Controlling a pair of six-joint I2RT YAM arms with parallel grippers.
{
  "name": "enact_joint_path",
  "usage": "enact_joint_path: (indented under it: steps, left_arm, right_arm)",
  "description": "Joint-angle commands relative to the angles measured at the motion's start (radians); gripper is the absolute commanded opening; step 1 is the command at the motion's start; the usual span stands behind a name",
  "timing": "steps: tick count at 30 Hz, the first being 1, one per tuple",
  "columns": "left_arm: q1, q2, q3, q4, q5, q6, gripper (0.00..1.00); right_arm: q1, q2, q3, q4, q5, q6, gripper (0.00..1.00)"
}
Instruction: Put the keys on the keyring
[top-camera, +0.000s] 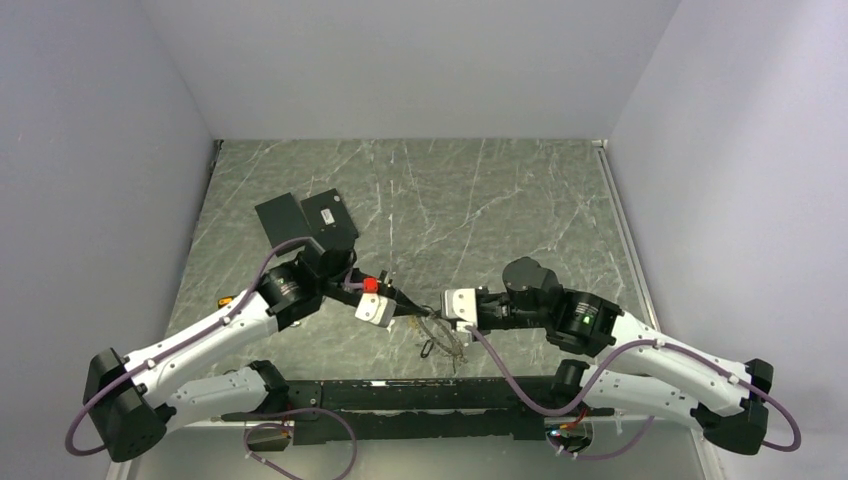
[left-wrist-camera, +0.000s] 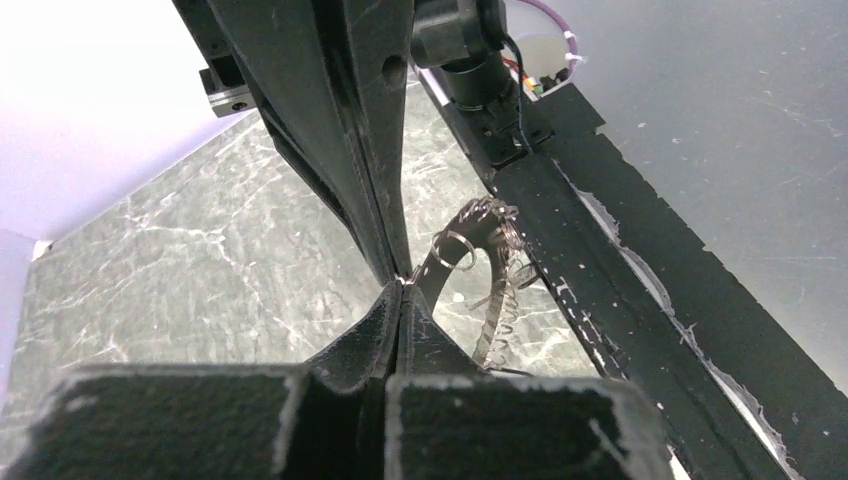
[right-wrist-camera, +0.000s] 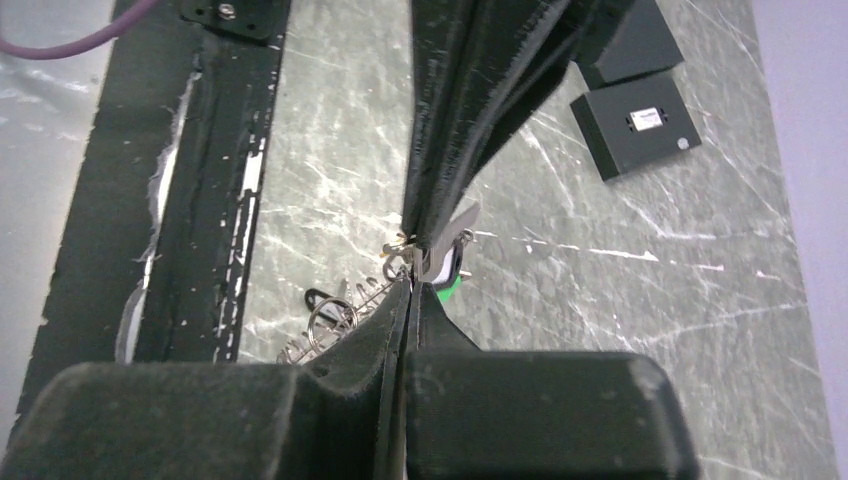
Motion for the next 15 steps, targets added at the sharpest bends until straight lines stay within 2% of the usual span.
enact_joint_path:
  steps: [1, 9, 15]
  left_arm:
    - [-0.019, -0.044, -0.040, 0.118, -0.062, -0.085, 0.00]
    - [-0.049, -0.073, -0.094, 0.138, -0.199, -0.087, 0.00]
    - [-0.056, -0.106, -0.154, 0.234, -0.315, -0.144, 0.00]
  right_arm:
    - [-0.009, 0.005, 0.004, 0.197, 0.088, 0.058, 0.00]
    - [-0.009, 0.025, -0.008, 0.286, 0.180, 0.111, 0.00]
    - [-0.010, 0.014, -0.038, 0.357, 0.206, 0.131, 0.00]
